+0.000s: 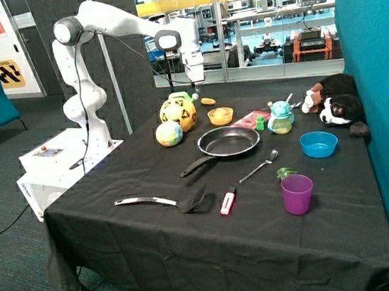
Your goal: Sort the balls from left to right in order of size
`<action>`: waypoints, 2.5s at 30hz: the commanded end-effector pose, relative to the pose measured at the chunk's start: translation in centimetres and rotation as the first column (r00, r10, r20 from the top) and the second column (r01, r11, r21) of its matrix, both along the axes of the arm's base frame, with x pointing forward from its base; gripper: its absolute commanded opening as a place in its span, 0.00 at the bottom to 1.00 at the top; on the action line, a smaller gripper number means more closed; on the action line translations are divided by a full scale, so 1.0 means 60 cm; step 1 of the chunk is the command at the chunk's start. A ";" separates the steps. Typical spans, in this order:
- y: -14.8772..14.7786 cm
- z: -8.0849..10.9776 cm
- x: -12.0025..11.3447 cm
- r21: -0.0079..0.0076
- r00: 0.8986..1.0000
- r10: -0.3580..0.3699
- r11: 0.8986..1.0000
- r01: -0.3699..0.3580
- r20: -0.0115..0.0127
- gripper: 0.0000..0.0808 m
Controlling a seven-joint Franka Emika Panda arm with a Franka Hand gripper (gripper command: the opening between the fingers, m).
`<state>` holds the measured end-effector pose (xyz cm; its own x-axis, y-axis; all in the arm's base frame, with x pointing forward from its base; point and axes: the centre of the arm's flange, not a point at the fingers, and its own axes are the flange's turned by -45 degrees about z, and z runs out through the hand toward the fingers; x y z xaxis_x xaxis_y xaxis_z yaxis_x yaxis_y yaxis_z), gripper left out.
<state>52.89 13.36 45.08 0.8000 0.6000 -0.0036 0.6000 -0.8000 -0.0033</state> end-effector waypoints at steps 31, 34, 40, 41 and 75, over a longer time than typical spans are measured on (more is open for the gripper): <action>0.003 -0.094 0.065 0.000 0.997 -0.072 0.997 0.072 0.005 0.99; 0.001 -0.097 0.068 0.000 0.997 -0.076 0.997 0.076 0.005 1.00; 0.006 -0.094 0.072 0.000 0.997 -0.072 0.997 0.072 0.005 1.00; 0.007 -0.093 0.072 0.000 0.997 -0.073 0.997 0.073 0.005 1.00; 0.055 -0.110 0.107 0.000 0.998 -0.061 0.998 0.061 0.005 0.99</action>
